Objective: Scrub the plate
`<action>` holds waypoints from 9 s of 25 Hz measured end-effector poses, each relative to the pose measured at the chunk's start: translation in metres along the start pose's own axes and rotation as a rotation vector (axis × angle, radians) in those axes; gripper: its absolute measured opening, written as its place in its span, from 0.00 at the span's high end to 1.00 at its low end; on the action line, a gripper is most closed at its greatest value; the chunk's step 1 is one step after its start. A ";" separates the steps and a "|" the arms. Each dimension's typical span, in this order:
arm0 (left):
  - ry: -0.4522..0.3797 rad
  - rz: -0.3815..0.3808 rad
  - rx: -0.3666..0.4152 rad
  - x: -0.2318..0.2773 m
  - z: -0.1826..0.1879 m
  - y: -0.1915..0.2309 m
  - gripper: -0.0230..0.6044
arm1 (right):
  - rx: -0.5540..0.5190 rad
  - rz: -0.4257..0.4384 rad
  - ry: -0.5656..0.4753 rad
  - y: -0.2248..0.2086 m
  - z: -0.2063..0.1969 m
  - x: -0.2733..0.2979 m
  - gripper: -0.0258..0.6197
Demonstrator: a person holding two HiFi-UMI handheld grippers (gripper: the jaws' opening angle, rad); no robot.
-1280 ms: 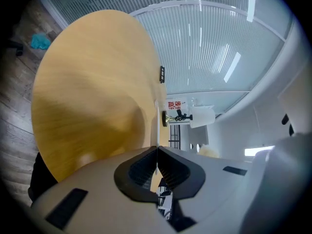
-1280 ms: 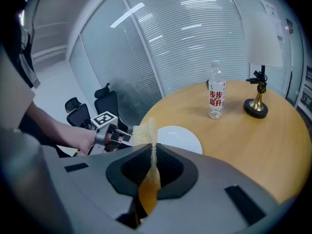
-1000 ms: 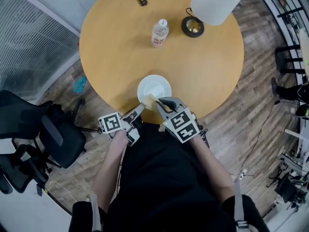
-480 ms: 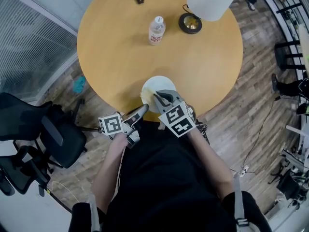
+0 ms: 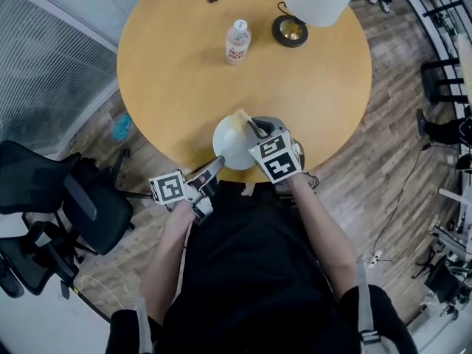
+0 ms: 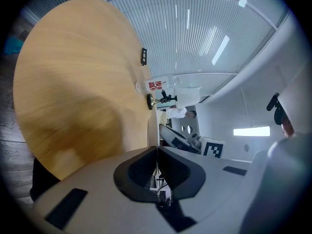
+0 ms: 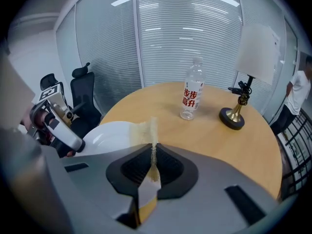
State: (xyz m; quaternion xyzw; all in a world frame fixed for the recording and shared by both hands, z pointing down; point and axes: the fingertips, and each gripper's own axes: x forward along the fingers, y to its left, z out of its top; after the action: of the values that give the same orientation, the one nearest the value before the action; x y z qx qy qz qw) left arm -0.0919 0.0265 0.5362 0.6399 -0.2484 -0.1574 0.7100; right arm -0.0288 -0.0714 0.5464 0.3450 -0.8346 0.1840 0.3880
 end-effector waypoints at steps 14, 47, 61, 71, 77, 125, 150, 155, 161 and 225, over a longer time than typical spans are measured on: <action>-0.017 0.020 0.012 0.004 0.008 0.010 0.93 | -0.045 0.112 0.003 0.060 -0.001 0.006 0.91; -0.001 -0.024 -0.003 0.007 0.007 -0.007 0.93 | 0.082 -0.041 0.039 -0.025 -0.022 -0.008 0.91; -0.082 0.009 -0.008 0.016 0.024 0.003 0.93 | 0.132 0.202 0.030 0.066 -0.025 -0.019 0.91; -0.099 0.002 -0.034 0.013 0.030 0.005 0.93 | 0.180 0.216 0.072 0.056 -0.045 -0.020 0.91; -0.036 0.008 0.011 0.010 0.019 -0.002 0.93 | 0.180 0.163 0.170 0.022 -0.065 -0.013 0.91; 0.123 0.119 0.191 0.005 0.003 0.008 0.93 | 0.290 0.026 0.083 -0.039 -0.034 -0.003 0.91; 0.071 0.005 0.015 0.035 -0.010 -0.005 0.93 | 0.286 0.184 0.082 0.008 -0.060 -0.017 0.91; 0.026 -0.002 0.015 0.052 -0.012 -0.015 0.92 | 0.325 0.156 0.079 -0.042 -0.072 -0.026 0.91; -0.090 0.008 -0.053 0.074 -0.018 -0.012 0.92 | 0.384 0.167 0.045 -0.091 -0.081 -0.047 0.91; -0.673 -0.099 -0.056 0.056 -0.198 -0.043 0.94 | 0.545 0.300 -0.186 -0.092 -0.245 -0.270 0.91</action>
State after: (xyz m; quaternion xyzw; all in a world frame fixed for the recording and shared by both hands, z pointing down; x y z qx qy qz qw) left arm 0.0679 0.1550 0.4905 0.5435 -0.4331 -0.4007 0.5970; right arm 0.2897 0.1229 0.4956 0.3246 -0.8280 0.4236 0.1721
